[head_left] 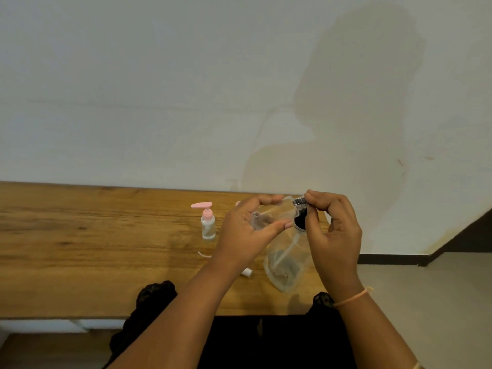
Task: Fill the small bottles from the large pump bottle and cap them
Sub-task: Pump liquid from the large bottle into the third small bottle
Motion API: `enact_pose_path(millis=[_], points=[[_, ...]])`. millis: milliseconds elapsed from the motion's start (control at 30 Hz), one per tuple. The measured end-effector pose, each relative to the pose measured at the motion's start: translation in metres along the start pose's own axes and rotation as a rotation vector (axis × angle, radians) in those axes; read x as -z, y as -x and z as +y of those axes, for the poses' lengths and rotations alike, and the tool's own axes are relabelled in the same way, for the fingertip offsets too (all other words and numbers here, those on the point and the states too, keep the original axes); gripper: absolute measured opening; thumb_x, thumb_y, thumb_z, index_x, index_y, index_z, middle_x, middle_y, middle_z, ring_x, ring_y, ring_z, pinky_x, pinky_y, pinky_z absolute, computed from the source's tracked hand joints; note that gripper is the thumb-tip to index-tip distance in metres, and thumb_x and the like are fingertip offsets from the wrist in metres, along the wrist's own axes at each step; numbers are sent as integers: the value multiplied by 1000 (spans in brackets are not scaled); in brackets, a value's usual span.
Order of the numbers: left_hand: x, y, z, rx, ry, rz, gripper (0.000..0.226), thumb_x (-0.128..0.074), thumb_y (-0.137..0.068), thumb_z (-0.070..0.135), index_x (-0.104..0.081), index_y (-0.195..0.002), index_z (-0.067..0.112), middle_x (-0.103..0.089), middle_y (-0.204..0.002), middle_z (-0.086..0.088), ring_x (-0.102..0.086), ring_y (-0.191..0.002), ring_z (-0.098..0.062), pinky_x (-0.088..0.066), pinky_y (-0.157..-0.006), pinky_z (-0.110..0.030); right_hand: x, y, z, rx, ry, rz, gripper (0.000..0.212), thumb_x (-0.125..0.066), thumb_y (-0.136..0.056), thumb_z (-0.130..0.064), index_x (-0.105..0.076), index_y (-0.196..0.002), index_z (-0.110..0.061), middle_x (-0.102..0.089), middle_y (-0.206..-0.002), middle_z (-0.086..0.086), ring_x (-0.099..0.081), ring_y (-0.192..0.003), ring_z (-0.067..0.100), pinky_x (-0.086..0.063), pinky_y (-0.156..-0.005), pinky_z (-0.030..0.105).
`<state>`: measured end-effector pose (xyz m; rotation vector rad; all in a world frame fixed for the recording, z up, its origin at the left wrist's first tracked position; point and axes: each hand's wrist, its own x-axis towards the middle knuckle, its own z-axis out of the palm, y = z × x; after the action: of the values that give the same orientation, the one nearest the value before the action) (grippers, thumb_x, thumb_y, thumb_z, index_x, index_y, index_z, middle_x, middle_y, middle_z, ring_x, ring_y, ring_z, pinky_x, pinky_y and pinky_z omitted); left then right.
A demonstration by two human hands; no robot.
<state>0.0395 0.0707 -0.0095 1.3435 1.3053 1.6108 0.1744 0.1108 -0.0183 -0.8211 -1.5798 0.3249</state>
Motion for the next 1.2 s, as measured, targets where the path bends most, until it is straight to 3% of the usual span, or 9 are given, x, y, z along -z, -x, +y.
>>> enact_pose_path(millis=[167,333,533,800,933,1067,1200], points=[[0,-1,-2,-3,11,-1,38,-81,-68,13,-66,-98,29,-67,-104,14,-68,-87,-10,-58,-80,-39,2,-1,0,38,59,-24,27,-56,-82,3,-63,-100,-15,-59,-98,0,-55,-100,-8,-44,-86,8],[-1,-3,-7,10,-27,-14,36,-83,-67,16,-64,-91,36,-67,-104,22,-64,-102,-3,-54,-88,-40,1,2,10,75,142,-63,19,-55,-82,5,-64,-97,-4,-54,-98,3,-51,-96,-7,-41,-86,6],[-2,-4,-8,-37,-63,-17,37,-82,-68,14,-62,-90,35,-63,-95,37,-59,-102,9,-51,-91,-25,4,1,12,98,148,-72,16,-53,-86,-1,-65,-96,-1,-55,-98,2,-52,-96,0,-42,-87,7],[-2,-4,-8,-100,-36,10,39,-81,-69,13,-62,-95,35,-64,-99,33,-62,-98,4,-52,-84,-18,2,-4,4,52,23,-36,19,-51,-85,-11,-62,-98,-16,-58,-97,1,-56,-98,-5,-44,-85,9],[-1,-4,-8,-85,-57,-3,38,-81,-69,13,-62,-93,35,-64,-97,36,-61,-101,5,-51,-86,-17,0,-2,7,42,46,-24,18,-51,-84,-11,-66,-94,-7,-57,-95,2,-55,-95,-6,-43,-84,7],[0,-3,-10,-50,-44,-36,38,-81,-69,11,-64,-93,35,-65,-100,33,-61,-103,5,-53,-90,-28,-1,1,13,55,84,-55,18,-50,-85,-13,-65,-91,-4,-55,-95,1,-58,-92,9,-44,-85,10],[-1,-2,-8,-78,-60,-5,39,-81,-69,13,-63,-95,36,-66,-98,31,-59,-102,8,-48,-87,-13,1,-1,11,57,32,-37,17,-51,-85,-12,-64,-95,-9,-57,-95,2,-55,-96,-3,-44,-85,11]])
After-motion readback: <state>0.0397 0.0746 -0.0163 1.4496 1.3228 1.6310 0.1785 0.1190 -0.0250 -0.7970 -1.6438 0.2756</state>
